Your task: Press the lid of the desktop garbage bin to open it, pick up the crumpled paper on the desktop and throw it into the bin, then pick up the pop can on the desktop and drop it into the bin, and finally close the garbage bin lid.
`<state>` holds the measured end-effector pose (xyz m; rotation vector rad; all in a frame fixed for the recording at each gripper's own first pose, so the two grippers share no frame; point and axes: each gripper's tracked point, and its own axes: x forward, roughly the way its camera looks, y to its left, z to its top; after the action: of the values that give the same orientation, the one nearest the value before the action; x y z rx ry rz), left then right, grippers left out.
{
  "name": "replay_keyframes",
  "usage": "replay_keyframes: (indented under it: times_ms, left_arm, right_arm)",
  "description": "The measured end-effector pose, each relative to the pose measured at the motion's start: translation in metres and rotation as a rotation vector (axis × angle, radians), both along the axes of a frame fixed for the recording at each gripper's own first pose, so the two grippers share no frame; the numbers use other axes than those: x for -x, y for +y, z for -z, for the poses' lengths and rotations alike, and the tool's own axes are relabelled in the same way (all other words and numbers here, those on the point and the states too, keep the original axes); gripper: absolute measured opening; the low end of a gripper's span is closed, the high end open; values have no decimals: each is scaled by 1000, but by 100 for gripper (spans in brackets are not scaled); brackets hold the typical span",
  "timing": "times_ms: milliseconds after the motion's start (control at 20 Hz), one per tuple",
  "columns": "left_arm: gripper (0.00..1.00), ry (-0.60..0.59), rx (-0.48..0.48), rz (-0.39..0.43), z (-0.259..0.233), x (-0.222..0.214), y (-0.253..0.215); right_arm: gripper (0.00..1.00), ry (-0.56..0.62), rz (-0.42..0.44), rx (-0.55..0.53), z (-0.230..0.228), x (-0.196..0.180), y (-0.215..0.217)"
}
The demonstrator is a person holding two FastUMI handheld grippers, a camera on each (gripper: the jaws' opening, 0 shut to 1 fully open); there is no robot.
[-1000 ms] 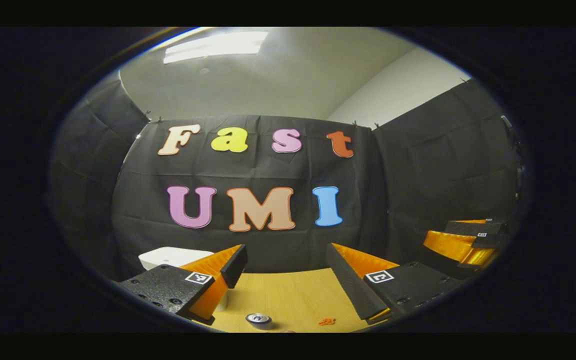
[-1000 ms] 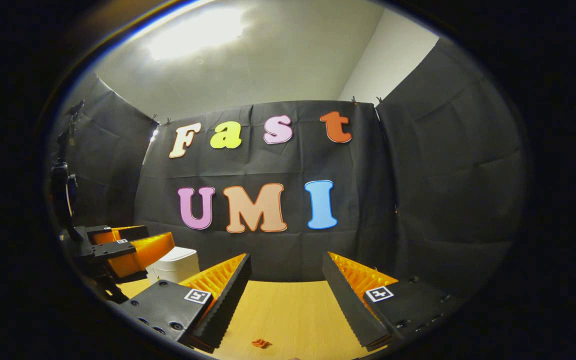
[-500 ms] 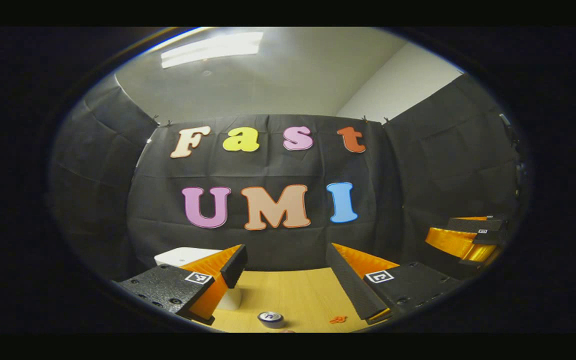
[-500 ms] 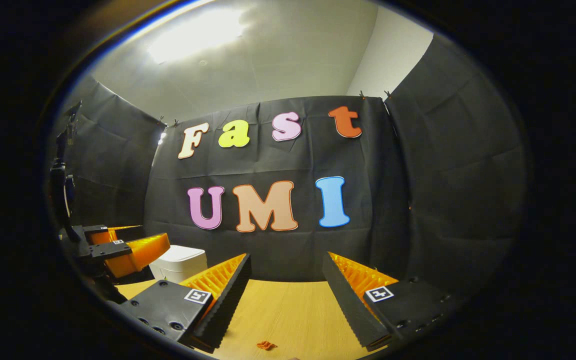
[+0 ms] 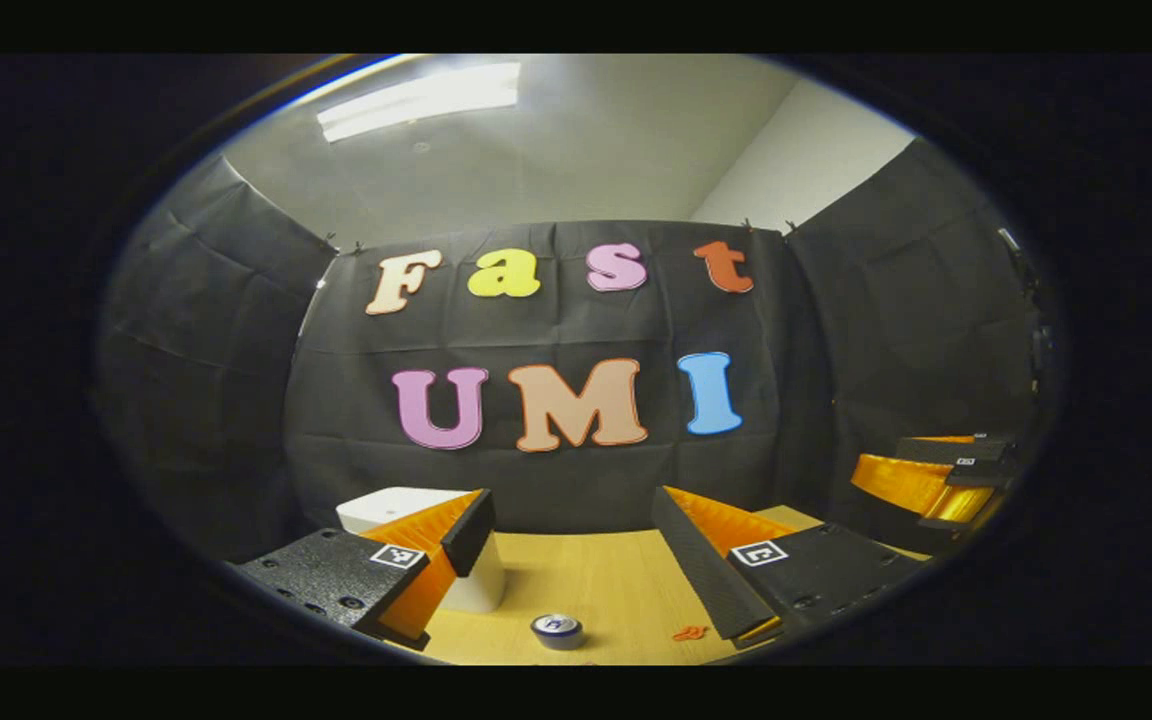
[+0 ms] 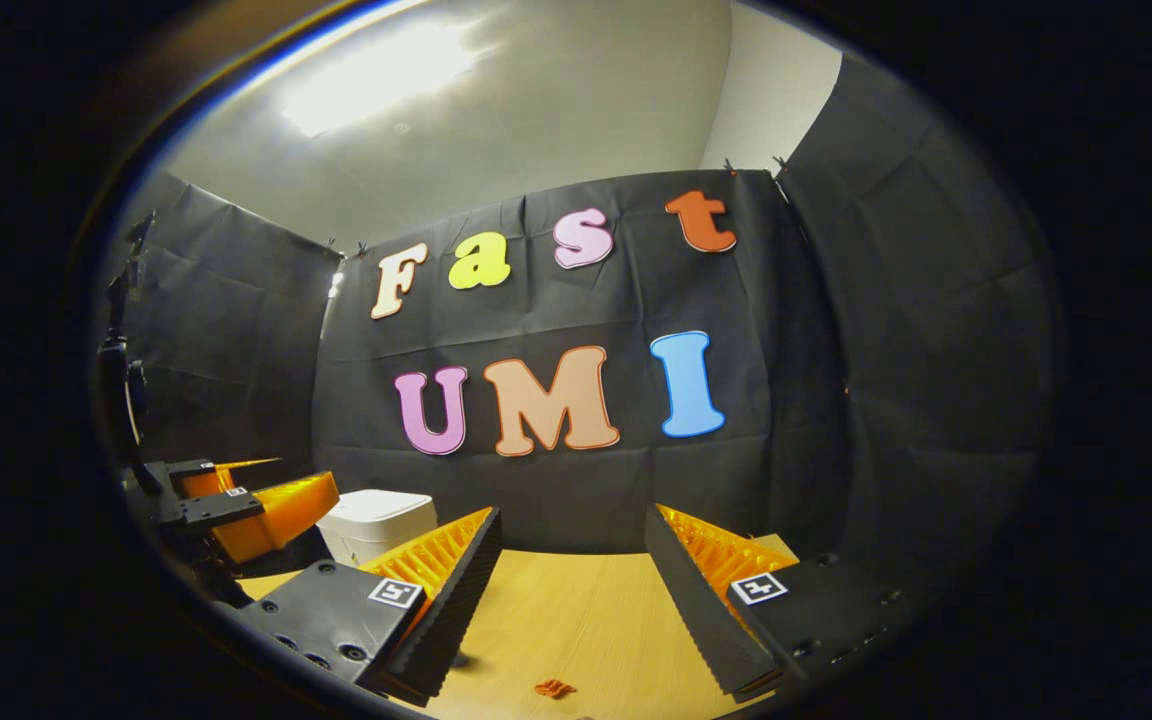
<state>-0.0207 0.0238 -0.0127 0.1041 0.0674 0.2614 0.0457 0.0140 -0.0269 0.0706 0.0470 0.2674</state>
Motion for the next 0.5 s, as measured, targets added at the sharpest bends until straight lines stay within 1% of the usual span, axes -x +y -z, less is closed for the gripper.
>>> replay_keyframes:
  times_ms: [50,100,150,200,250,350,400,500]
  left_arm:
    - [95,-6,-9,-10,-3,0,7]
    - [96,-13,-19,-19,-7,0,15]
    - [94,-22,-27,-24,-12,-2,24]
    - [88,-35,-37,-27,-15,-5,34]
    - [89,-50,-46,-29,-19,-10,46]
    - [83,-55,-56,-36,-19,-22,74]
    - [83,-51,-54,-41,-16,-27,90]
    - [72,-47,-33,-49,-12,-42,123]
  right_arm:
    - [95,10,-8,2,4,1,3]
    - [95,21,-9,6,7,0,4]
    - [96,28,-7,9,9,-1,5]
    - [95,26,-2,12,8,-1,7]
    - [96,17,9,16,7,-1,8]
    - [95,10,43,35,7,-6,11]
    - [95,15,60,42,9,-8,14]
    - [95,19,91,50,10,-11,22]
